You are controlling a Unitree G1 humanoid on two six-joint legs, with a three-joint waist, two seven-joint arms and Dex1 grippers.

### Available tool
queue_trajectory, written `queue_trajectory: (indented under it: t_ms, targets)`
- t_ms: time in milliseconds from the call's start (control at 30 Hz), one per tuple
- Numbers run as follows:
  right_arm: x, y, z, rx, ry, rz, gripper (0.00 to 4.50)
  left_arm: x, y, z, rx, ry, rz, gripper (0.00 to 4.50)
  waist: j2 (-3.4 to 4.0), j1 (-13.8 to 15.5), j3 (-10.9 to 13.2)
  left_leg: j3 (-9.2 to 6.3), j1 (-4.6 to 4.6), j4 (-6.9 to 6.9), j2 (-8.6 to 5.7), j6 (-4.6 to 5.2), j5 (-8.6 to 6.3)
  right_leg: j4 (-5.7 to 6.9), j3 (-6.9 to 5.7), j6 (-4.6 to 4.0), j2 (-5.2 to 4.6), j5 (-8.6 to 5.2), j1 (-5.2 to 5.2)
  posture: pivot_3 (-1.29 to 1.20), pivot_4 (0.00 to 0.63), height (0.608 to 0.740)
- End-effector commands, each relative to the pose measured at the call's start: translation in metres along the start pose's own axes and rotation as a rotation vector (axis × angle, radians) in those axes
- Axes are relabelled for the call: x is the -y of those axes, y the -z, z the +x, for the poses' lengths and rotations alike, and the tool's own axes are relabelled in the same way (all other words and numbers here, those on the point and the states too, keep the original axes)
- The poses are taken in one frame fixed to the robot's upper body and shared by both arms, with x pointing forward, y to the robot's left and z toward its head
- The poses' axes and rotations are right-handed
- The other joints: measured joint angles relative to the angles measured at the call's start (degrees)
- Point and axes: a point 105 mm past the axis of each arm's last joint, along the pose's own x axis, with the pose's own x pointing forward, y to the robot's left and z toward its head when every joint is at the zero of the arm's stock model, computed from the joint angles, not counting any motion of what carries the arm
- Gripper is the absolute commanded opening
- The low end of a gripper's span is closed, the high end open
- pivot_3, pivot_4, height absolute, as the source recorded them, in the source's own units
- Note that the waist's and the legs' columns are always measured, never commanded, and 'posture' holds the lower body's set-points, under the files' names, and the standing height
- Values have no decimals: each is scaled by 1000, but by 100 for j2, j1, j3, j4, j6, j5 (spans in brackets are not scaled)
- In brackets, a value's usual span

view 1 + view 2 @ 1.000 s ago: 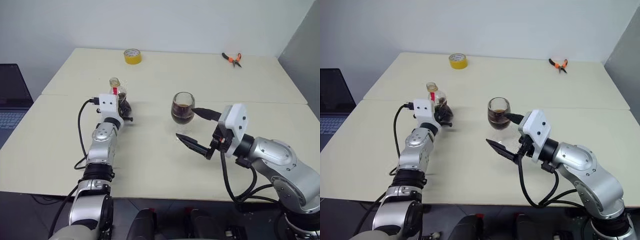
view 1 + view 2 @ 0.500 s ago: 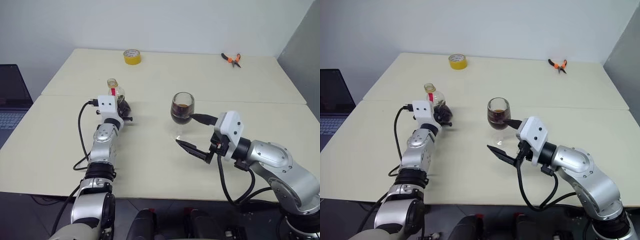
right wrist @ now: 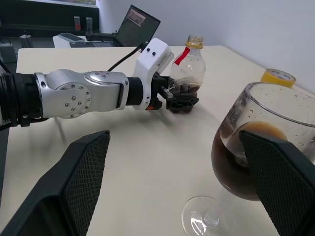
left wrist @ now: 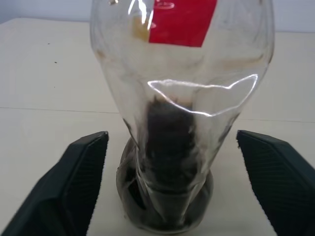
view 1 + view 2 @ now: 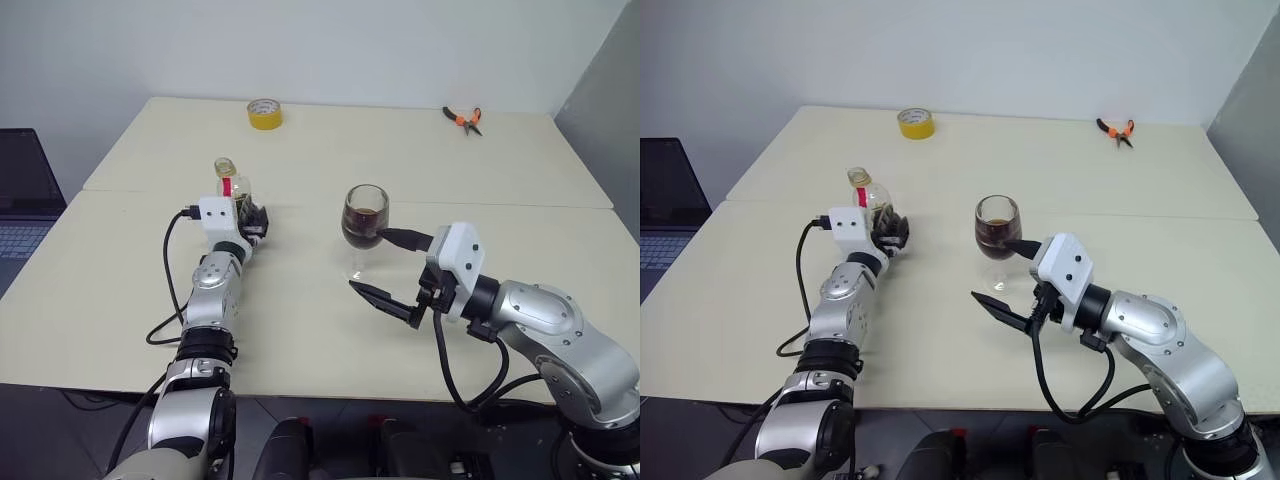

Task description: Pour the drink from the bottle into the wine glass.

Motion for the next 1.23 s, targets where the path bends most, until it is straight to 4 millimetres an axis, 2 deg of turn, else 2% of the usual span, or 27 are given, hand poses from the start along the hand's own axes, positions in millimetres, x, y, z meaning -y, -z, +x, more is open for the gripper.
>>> queue_trajectory:
  t_ms: [33,167,367,500,567,733,933,1100,1233]
  targets:
    - [0,-12,-2,45,12,-38,4500,-1,-9,-3,37,10,17,4475,0,-1,0,0,0,0,0,0,0,0,0,0,0,0,0,0,150,740]
    - [0,-11,-7,51,31,-43,4500,-4,-13,-12,53,16,56,4475,0,-1,0,-1,0,-1,1,0,0,0,-1,0,0,0,0,0,150,740]
    - [5,14,-25,62,153,9,4500,-19,-19,-60,81,1,107,4475,-1,-5,-2,2,1,-9,6,-3,-1,-11,6,0,0,0,3,0,150,740]
    - [28,36,-39,96,362,53,4500,-14,-21,-78,85,-31,110,4475,-6,26,-8,-7,12,-4,4,0,-2,-6,-4,0,0,0,20,0,150,740]
    - [40,48,-47,107,478,65,4500,-13,-20,-84,78,-62,102,4475,-6,30,-8,-9,14,-3,2,0,-2,-12,-5,0,-1,0,25,0,150,740]
    - [54,84,-59,85,710,59,4500,-7,-8,-97,47,-48,124,4475,2,3,-16,-5,17,-13,3,-1,-2,-14,-2,0,1,0,23,0,150,740]
    - [51,118,-57,74,875,139,4500,-12,1,-108,50,-71,150,4475,9,-4,-19,-1,22,-18,6,-1,-2,-13,3,-1,4,-1,21,0,150,740]
    - [52,135,-60,69,946,192,4500,-12,6,-112,43,-77,145,4475,11,2,-21,2,22,-18,5,0,-2,-15,5,-1,2,0,21,0,150,740]
    - [57,138,-61,73,964,204,4500,-11,5,-113,61,-70,137,4475,12,1,-21,3,22,-18,5,0,-2,-16,6,-1,3,0,21,0,150,740]
